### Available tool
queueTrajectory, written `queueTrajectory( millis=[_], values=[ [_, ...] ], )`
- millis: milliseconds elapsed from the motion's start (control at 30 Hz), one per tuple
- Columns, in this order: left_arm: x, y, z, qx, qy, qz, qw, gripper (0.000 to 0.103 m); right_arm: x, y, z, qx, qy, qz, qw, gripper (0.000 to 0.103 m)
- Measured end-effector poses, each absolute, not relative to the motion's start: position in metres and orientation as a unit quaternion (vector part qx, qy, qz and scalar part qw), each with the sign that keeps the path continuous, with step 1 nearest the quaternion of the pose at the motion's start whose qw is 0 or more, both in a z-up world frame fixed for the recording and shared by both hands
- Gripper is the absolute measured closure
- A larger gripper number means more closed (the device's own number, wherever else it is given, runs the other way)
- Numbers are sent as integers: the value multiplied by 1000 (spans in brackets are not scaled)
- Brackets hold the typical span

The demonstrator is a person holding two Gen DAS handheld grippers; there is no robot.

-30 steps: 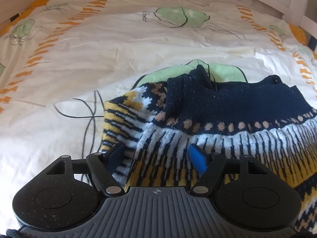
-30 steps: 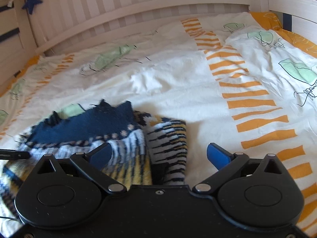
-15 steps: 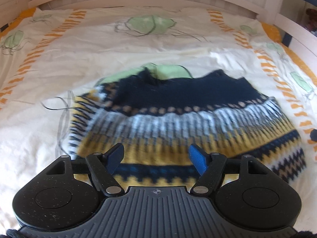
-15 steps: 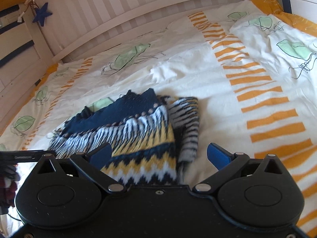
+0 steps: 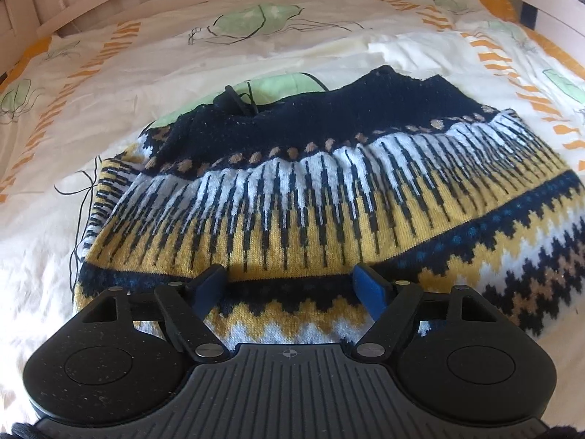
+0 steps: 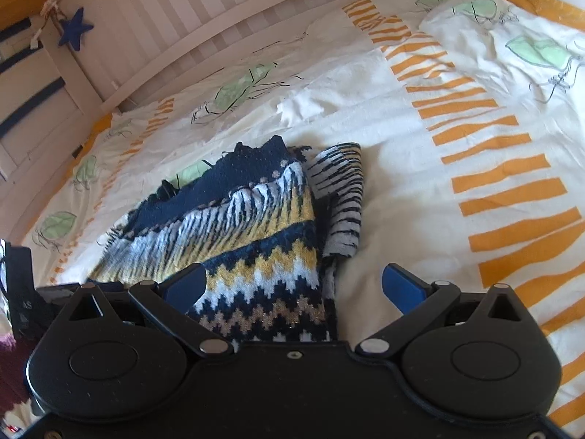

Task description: Fold small clothes

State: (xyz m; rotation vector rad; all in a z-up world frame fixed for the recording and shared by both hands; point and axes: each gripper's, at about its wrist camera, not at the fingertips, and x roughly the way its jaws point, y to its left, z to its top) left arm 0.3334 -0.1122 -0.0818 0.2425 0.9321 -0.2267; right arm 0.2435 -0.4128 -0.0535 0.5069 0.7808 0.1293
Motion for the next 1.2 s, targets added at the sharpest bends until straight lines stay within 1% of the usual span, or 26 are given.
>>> queueTrajectory(
  millis=[267, 433, 500, 533, 567, 633, 700, 833, 967, 1200],
  values=[
    [353, -121, -54, 77, 437, -98, 891, 29, 251, -415, -37, 258, 354, 77, 896, 1],
    [378, -142, -71, 90, 462, -88, 878, 28, 256, -417, -32, 260, 349, 80, 897, 1],
    [384, -144, -81, 77, 472, -76, 875, 25, 257, -422, -33, 268, 350, 77, 894, 1],
    [385, -144, -83, 72, 468, -69, 878, 21, 258, -424, -34, 273, 350, 74, 893, 1],
    [385, -145, -85, 71, 465, -64, 880, 19, 258, -427, -35, 280, 351, 72, 891, 1],
    [385, -146, -87, 74, 461, -59, 882, 11, 259, -432, -38, 294, 353, 68, 886, 1],
    [386, -144, -89, 75, 459, -57, 883, 7, 260, -435, -42, 308, 357, 64, 880, 1],
    [384, -136, -90, 61, 457, -66, 885, 5, 261, -437, -49, 332, 368, 66, 866, 1],
    [375, -134, -82, 68, 466, -74, 879, 6, 262, -435, -51, 332, 374, 69, 863, 0],
    [332, -130, -81, 75, 458, -69, 883, 6, 263, -439, -58, 347, 382, 68, 854, 1]
  ],
)
